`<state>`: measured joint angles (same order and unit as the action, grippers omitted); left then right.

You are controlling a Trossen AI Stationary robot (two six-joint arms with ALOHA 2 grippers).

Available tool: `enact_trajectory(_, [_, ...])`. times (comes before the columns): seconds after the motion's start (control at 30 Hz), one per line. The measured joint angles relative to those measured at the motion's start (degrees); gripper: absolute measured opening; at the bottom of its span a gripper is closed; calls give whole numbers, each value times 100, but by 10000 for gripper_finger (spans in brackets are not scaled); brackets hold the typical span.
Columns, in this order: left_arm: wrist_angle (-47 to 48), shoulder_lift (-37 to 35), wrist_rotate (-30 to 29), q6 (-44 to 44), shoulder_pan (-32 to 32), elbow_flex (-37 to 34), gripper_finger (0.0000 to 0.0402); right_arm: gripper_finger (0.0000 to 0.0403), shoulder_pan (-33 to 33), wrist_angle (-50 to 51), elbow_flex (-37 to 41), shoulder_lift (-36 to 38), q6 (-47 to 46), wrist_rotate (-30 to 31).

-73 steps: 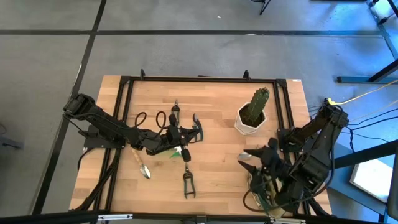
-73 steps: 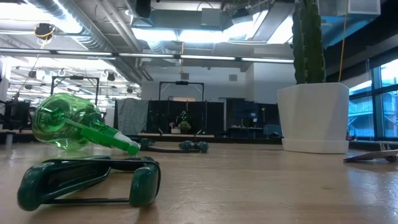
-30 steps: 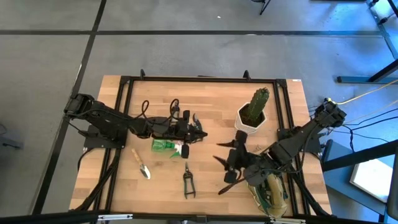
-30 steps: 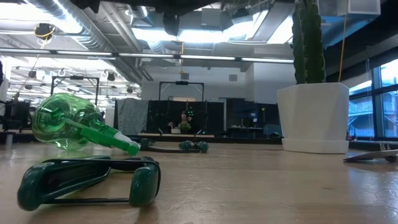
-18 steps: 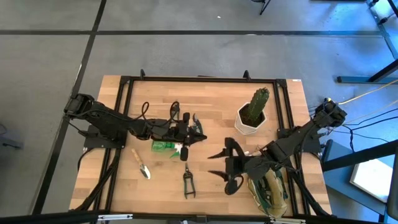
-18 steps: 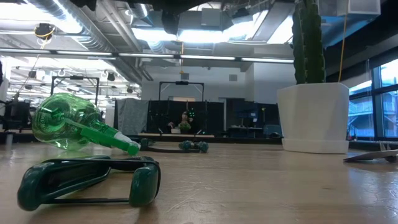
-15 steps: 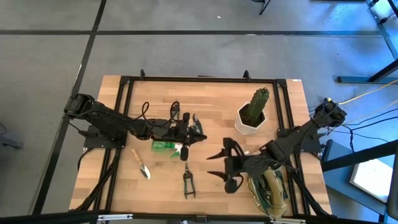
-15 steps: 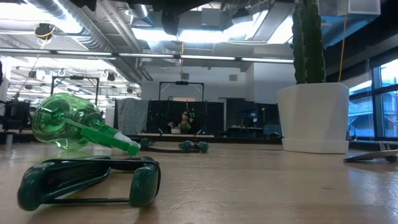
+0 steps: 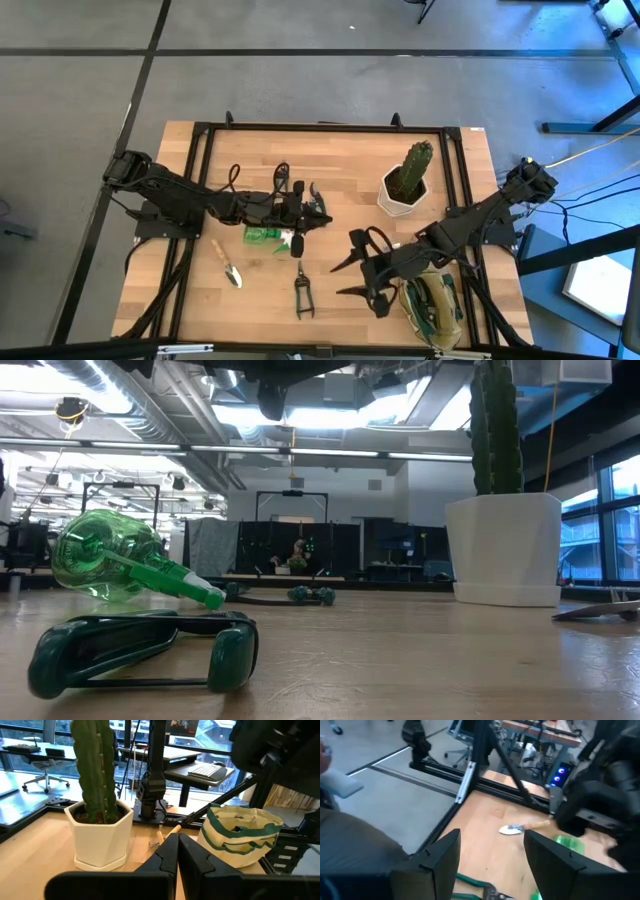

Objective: Pick & Place Garden tools in Gardening bag
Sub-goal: Put the hand pruner into the white bag

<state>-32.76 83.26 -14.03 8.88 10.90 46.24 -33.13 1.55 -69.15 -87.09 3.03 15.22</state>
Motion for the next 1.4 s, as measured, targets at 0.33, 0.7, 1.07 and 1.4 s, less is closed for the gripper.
enact_trajectory(0.33, [17, 0, -208, 111, 0, 0, 3, 220, 640, -1918, 1601, 859, -263, -754])
enact_trajectory(0.7, [1649, 10, -1453, 1830, -550, -9, 6, 220, 808, -2637, 2772, 1936, -367, -530])
enact_trajectory(1.07, [2811, 609, -684, 2103, -979, 829, 6, 220, 805, -2570, 2838, 2068, -368, -396])
enact_trajectory(1.4, [5072, 1514, 502, 2215, -1301, 2279, 6, 219, 797, -2474, 2838, 2068, -439, -382])
